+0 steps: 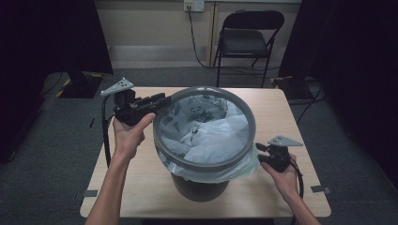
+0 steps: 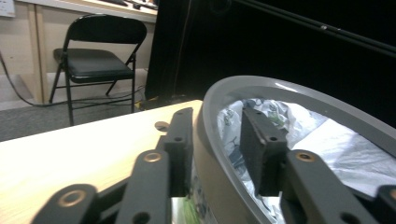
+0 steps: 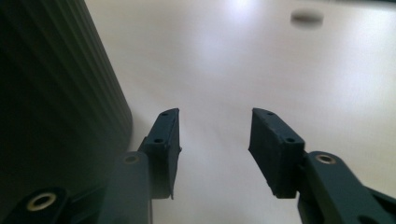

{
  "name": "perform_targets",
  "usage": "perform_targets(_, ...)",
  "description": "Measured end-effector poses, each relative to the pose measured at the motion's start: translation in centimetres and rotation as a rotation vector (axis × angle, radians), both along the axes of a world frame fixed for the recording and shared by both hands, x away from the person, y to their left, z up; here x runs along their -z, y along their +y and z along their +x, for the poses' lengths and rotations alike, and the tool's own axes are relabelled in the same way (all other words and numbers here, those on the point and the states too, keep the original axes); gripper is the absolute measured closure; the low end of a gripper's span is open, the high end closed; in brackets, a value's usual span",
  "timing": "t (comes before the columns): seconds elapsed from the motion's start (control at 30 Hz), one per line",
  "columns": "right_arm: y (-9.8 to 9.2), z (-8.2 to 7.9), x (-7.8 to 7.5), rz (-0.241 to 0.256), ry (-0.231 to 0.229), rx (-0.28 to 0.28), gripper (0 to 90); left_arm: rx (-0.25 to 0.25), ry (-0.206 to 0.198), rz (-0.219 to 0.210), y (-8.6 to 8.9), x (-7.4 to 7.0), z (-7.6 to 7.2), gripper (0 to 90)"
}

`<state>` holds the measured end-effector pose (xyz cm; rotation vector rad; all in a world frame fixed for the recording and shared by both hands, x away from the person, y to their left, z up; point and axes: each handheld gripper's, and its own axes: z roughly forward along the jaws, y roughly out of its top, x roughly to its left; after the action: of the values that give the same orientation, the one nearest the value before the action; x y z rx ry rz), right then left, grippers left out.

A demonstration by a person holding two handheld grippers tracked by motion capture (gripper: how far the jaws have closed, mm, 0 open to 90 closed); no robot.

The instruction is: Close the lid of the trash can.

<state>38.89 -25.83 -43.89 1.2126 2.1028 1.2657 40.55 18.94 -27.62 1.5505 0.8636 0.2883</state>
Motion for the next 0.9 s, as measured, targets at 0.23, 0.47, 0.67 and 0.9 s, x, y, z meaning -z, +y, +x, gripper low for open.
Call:
perform_targets(0.23,1.9,1.9,-7.2,0.119,-0.123,-0.035,58.8,0.008,0.017,-0.017,0.3,0.6,-0.4,57.5)
perform_targets(0.47,3.3,3.8,-13.1,0.146,-0.172,-0.017,47.4,0.019,-0.013,0.002,0.6,0.6,-1.6,54.2)
perform_targets(0.67,2.7,4.2,-17.3,0.230,-0.230,-0.019,46.7,0.018,-0.021,0.013,0.8,0.6,-2.2,52.5)
perform_targets(0.9,4.7,2.6,-17.7,0.241,-0.212,-0.217,56.5,0.022,-0.019,0.048,0.4,0.7,-2.4,52.3)
